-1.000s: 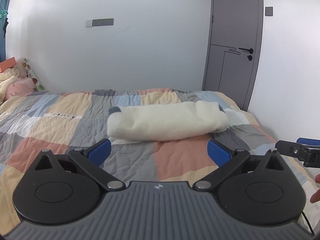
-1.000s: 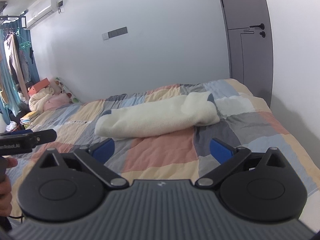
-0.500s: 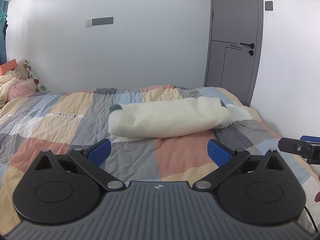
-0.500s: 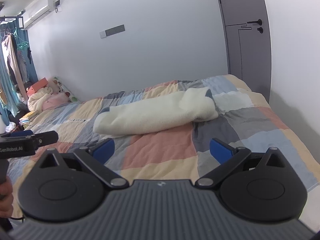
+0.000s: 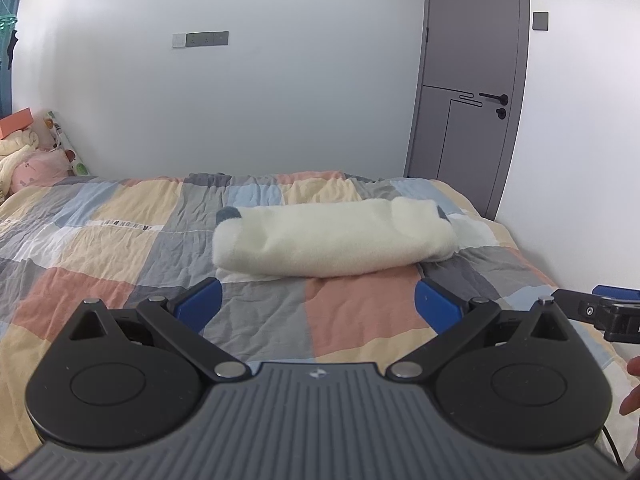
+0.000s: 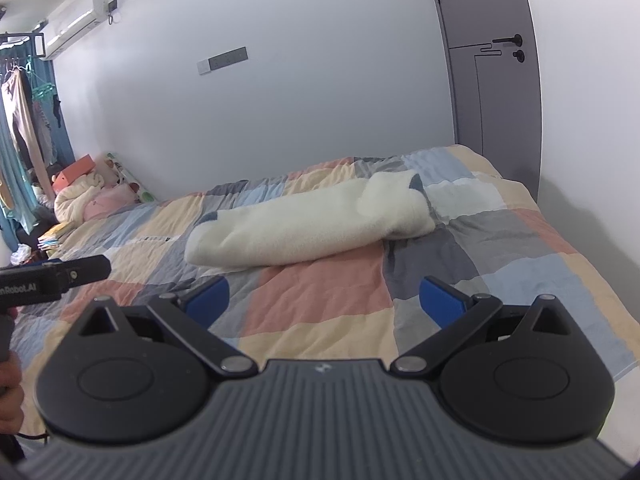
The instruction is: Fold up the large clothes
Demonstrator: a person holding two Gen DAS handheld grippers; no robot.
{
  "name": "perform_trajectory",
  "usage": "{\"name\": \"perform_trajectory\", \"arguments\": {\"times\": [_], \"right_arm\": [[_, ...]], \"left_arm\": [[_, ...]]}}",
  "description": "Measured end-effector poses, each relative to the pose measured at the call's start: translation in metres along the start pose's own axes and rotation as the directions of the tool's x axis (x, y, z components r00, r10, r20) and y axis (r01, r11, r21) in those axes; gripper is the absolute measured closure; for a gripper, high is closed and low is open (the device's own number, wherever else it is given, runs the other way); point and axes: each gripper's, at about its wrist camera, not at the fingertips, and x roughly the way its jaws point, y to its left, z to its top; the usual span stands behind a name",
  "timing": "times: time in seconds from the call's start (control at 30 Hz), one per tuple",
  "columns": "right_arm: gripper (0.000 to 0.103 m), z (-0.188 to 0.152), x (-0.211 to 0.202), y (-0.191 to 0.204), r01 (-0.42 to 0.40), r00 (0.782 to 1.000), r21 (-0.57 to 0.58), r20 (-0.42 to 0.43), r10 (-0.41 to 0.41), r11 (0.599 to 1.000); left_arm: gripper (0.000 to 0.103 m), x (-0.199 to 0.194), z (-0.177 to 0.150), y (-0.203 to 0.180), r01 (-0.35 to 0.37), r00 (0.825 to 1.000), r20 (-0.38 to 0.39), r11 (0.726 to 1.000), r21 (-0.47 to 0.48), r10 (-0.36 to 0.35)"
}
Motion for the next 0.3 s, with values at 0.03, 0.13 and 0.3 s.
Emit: {"name": "perform_trajectory", "arguments": {"times": [0.03,0.13,0.3], "right_arm": [[0.000,-0.0001,0.0000,-0.0003,-0.001,1.000,0.004,-0.002,0.001,1.000],[0.000,-0.0002,0.0002,-0.0002,-0.003,1.000,0.008,-0.002,0.003,1.000],[0.000,-0.0005,0.0004,0.0009,0.000,1.000,0.000,-0.003,0.000,1.000]], "left_arm": [[0.000,-0.0002,0.0002,0.0001,-0.001,1.000,0.000,1.000,-0.001,0.001],[0.000,-0.0013,-0.0001,-0.0004,-0.001,1.000,0.002,1.000,-0.001,0.001],[0.000,-0.0025,0.0018,0.0009,0.008,1.000,0.001,1.000,-0.003,-0.008]]}}
